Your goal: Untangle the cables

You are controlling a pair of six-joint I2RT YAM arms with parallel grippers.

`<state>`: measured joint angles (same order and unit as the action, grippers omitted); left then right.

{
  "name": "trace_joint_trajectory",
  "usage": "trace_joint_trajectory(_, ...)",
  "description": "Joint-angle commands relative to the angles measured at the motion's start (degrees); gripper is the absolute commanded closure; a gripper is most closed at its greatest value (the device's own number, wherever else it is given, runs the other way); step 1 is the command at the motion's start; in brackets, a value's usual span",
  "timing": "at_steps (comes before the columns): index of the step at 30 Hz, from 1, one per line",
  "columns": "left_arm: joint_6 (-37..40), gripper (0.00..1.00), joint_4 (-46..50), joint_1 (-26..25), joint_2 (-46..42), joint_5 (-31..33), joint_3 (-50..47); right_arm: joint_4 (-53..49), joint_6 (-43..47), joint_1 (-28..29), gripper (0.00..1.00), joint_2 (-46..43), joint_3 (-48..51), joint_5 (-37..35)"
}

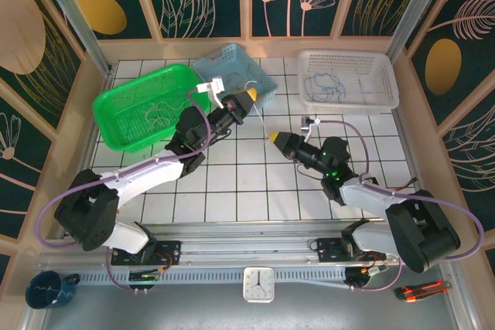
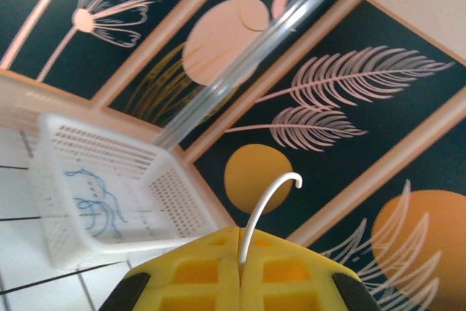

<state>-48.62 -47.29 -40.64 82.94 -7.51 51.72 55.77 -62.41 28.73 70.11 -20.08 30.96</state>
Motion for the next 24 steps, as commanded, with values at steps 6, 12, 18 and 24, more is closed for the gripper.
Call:
trace_joint_trajectory(6,6.0,1.00,13.6,0.4,-2.0,-3.2,10.6,-2.4,4.8,0.4,0.56,0.1,-0.8,-0.6)
trace_joint_trajectory(12,7.6,1.00,17.1,0.4,-2.2,-3.2,13.7,-14.3,12.7,0.5,0.40,-6.1,-2.9,-3.7)
trace_joint_trajectory(18,6.8,1.00,16.7,0.3,-2.6,-3.7,14.2,-19.6,17.7,0.5,0.33,-10.2,-4.6,-5.2)
trace_joint_trajectory(24,6.7,1.00,16.7,0.4,-2.8,-3.4,14.4,-18.4,18.1,0.5,0.33,-10.0,-6.0,-3.6)
